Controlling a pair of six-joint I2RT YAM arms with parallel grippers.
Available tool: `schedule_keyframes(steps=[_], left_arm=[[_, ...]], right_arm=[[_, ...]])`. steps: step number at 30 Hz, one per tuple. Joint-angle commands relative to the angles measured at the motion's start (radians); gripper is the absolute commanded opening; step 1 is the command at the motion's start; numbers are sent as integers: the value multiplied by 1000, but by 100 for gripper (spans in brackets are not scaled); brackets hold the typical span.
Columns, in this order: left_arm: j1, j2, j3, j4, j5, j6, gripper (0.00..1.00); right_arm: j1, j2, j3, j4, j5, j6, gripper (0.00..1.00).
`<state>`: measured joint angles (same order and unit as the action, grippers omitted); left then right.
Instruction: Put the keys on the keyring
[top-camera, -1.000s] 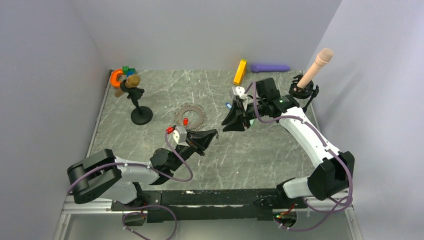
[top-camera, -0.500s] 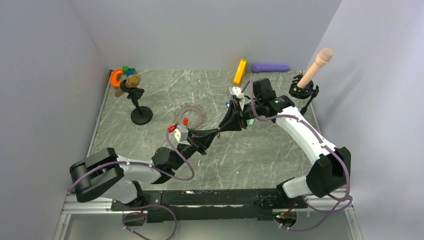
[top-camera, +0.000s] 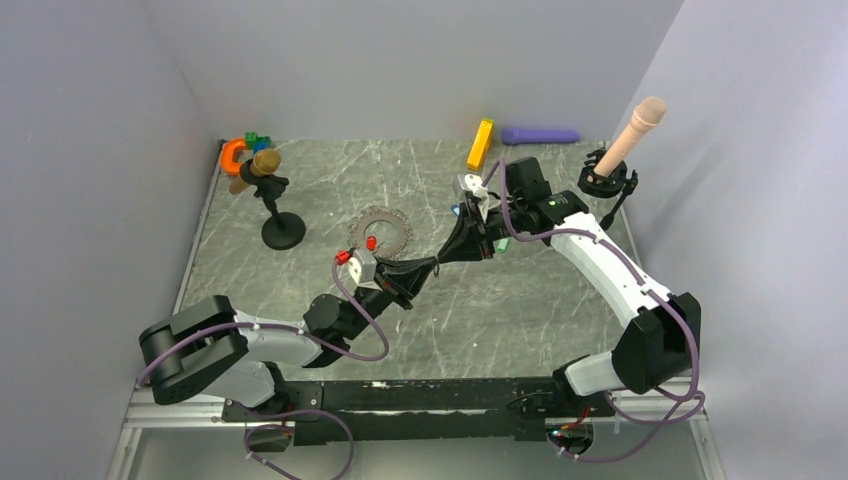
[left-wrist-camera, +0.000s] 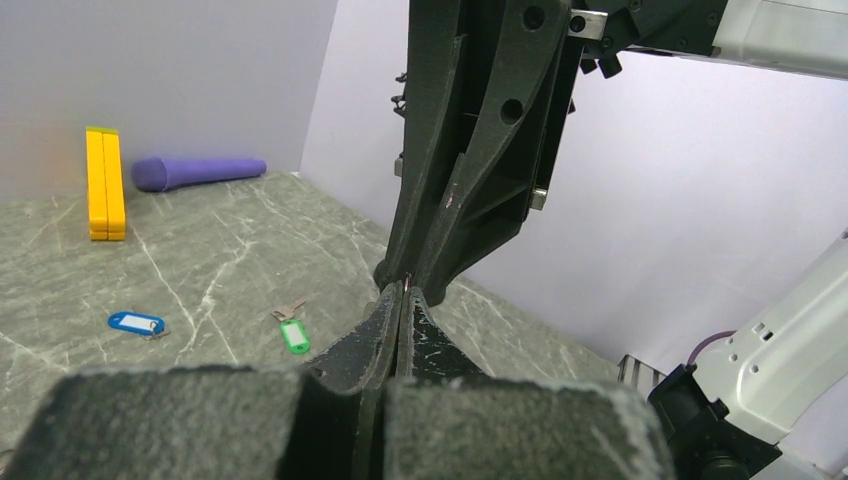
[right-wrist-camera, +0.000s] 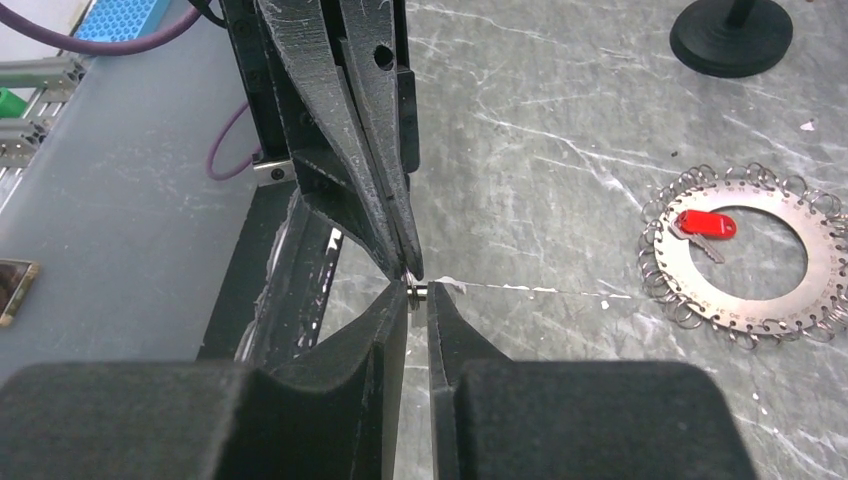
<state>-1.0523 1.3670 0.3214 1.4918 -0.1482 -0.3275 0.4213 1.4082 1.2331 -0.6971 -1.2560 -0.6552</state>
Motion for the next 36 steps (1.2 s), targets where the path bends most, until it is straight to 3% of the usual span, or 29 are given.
schedule_keyframes(steps=[1,7,15,19,22,23,25,31,36], left_arm=[[1,-16,17,173,9,-12,0],[2,-20,14,173,9,-10,0],[2,-19,15,173,7,-11,0],[3,-21,2,171,-3,-11,1],[11,-54,-53,165,0,5,36],[16,-76,-74,150,8,11,42],[28,-154,-102,43,43,33,48],[37,-427,-63,-555,122,175,55],[38,-437,12,-733,169,235,65]], right_arm=[[8,1,19,-16,-34,-38,16],[8,-4,17,-18,-30,-42,25],[7,-2,34,-62,-38,-86,0],[7,0,61,-109,7,-114,0],[8,19,122,-229,85,-196,0],[7,30,148,-282,113,-226,0],[8,51,208,-387,180,-294,0],[25,90,291,-563,360,-389,0],[55,84,304,-549,415,-364,0]])
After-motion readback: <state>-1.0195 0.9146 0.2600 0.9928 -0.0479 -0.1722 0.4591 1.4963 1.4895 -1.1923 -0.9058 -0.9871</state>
